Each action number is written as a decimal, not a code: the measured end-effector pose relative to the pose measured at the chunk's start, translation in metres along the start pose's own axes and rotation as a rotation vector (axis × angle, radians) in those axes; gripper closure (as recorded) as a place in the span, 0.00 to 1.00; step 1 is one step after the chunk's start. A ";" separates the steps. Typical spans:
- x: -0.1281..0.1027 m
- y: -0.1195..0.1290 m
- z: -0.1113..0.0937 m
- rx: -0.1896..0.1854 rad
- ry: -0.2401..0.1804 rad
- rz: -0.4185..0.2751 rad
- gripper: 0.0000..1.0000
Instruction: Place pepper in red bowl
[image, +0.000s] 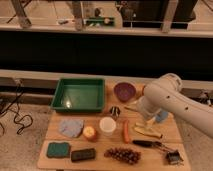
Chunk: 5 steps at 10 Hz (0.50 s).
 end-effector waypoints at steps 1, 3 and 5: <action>-0.001 -0.001 0.000 0.000 -0.002 -0.001 0.20; -0.001 -0.001 0.000 0.000 -0.002 -0.001 0.20; -0.003 -0.001 0.002 0.000 -0.015 -0.008 0.20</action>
